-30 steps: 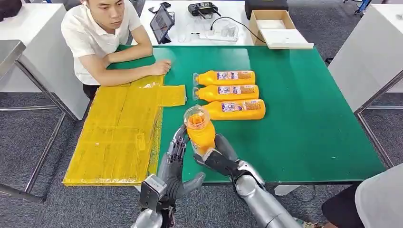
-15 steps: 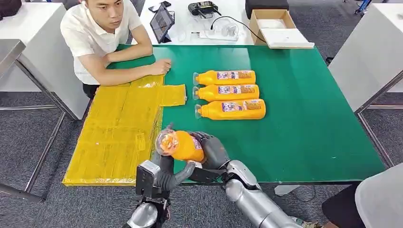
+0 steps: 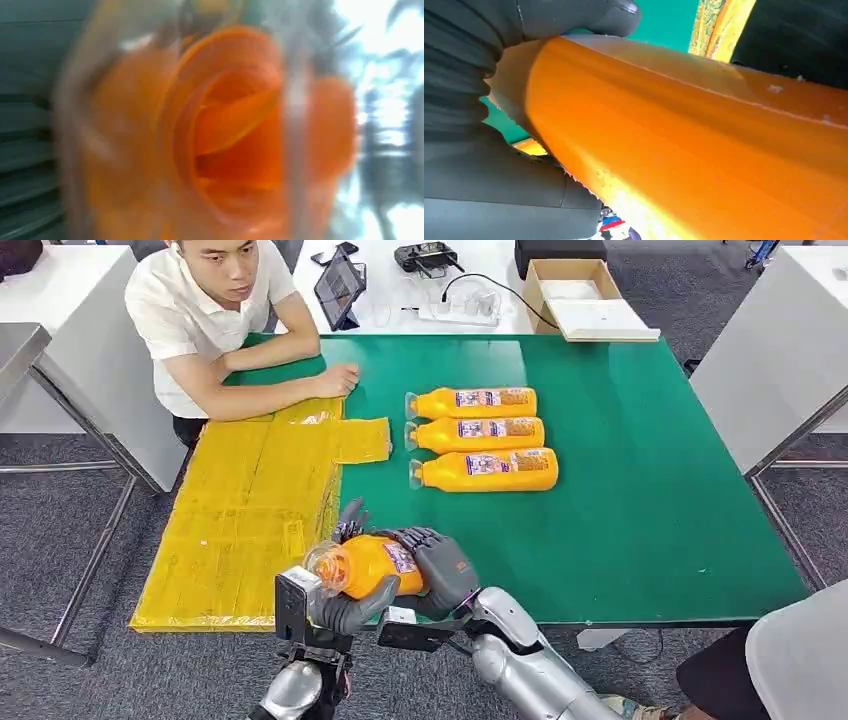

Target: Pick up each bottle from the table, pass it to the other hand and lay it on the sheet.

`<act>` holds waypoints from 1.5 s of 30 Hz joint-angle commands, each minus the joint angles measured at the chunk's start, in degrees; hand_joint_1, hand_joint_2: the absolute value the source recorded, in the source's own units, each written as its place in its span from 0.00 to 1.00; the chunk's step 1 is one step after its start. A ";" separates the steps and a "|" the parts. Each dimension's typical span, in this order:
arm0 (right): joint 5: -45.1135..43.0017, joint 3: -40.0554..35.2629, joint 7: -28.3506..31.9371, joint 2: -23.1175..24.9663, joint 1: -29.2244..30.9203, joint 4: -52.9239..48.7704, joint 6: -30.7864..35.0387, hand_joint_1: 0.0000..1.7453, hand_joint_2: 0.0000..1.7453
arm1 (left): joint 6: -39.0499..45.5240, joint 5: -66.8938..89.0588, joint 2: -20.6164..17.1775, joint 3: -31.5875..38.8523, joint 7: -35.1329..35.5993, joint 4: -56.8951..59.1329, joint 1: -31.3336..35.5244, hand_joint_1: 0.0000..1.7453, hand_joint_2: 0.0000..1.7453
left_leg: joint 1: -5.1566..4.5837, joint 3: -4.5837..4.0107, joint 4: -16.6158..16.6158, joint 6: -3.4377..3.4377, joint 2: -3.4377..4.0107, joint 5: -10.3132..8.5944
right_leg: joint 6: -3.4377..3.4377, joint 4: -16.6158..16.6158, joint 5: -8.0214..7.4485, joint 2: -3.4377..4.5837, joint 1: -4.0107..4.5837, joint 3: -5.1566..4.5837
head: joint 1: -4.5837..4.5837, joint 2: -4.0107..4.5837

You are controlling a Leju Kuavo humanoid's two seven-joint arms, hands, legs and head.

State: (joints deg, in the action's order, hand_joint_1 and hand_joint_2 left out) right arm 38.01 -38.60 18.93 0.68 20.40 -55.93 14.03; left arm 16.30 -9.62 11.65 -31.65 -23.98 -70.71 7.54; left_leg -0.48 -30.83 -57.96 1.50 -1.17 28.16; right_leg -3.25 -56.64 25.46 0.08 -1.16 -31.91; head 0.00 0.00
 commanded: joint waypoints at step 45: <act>-2.68 13.95 16.41 2.52 -16.10 -24.24 25.97 0.00 0.00 | 21.55 29.94 -7.46 17.14 1.43 1.04 8.81 1.00 1.00 | 0.10 -0.08 0.00 -0.13 0.02 -0.04 | 0.14 -0.03 -0.03 -0.05 0.10 -0.07 | -0.02 0.00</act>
State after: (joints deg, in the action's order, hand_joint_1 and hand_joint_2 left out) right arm 35.25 -33.53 34.99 1.55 7.67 -75.64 36.08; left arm 36.85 11.84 7.74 -20.83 -26.36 -74.16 12.37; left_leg -0.44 -30.89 -57.95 1.48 -1.22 28.14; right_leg -3.24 -56.66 25.46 0.05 -1.13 -31.96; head -0.02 0.00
